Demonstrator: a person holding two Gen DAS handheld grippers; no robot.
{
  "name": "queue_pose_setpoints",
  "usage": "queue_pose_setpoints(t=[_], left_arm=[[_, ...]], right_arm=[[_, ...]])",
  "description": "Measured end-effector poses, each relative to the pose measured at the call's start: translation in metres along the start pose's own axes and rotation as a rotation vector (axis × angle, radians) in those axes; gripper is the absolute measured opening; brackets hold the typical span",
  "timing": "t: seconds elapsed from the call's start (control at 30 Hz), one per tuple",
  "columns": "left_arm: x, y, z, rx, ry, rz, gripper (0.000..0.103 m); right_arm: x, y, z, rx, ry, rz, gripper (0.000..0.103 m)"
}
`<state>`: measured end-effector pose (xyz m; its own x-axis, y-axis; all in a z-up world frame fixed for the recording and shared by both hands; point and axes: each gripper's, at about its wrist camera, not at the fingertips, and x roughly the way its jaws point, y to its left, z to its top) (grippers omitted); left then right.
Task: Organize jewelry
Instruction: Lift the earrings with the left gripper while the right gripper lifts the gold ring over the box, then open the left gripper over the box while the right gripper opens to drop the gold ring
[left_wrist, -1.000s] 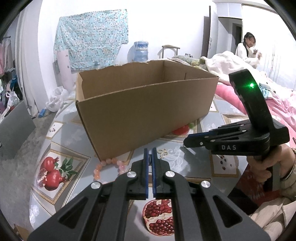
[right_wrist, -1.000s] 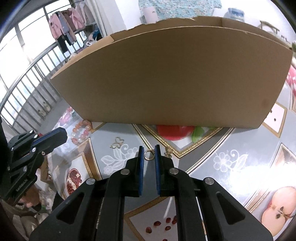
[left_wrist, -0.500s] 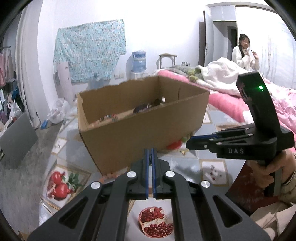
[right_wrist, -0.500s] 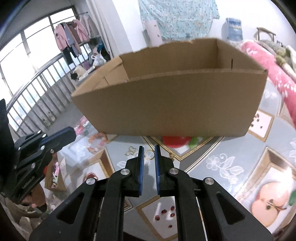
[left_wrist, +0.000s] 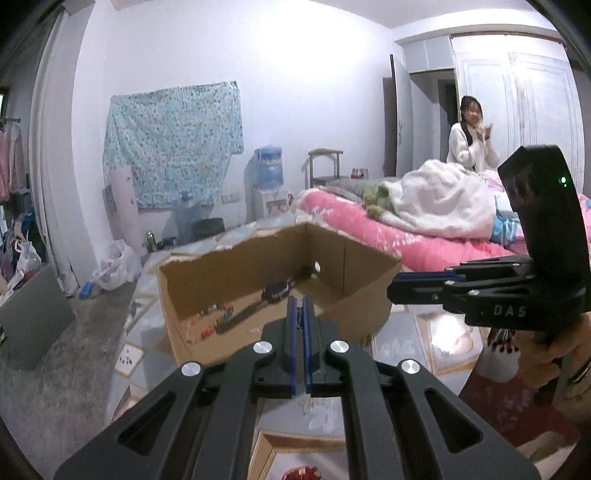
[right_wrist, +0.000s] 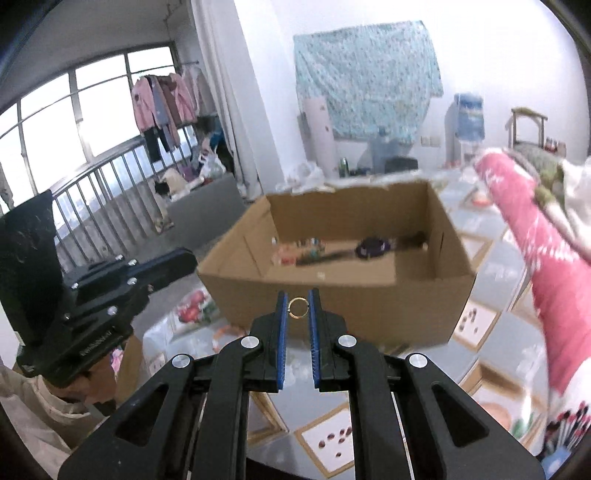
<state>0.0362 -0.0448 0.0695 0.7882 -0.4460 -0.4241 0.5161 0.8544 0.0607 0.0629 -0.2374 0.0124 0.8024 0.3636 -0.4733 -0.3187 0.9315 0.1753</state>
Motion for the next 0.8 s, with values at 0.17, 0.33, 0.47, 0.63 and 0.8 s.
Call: queue_pose_setpoints(t=[0.17, 0.33, 0.47, 0.63, 0.8], left_arm=[[0.011, 0.005, 0.013, -0.004, -0.008, 0.001, 0.002], [0.024, 0.015, 0.017, -0.023, -0.012, 0.019, 0.002], [0.040, 0.028, 0.015, -0.063, 0.016, 0.027, 0.002], [0.061, 0.033, 0.016, -0.070, 0.050, 0.030, 0.002], [0.084, 0.038, 0.017, -0.092, 0.096, 0.009, 0.002]], right_arm=[[0.008, -0.005, 0.019, -0.010, -0.031, 0.001, 0.009], [0.023, -0.018, 0.031, 0.017, -0.027, -0.014, 0.009], [0.036, -0.030, 0.036, 0.047, -0.015, -0.023, 0.009], [0.046, -0.036, 0.037, 0.062, -0.003, -0.031, 0.009], [0.055, -0.047, 0.038, 0.084, 0.010, -0.039, 0.009]])
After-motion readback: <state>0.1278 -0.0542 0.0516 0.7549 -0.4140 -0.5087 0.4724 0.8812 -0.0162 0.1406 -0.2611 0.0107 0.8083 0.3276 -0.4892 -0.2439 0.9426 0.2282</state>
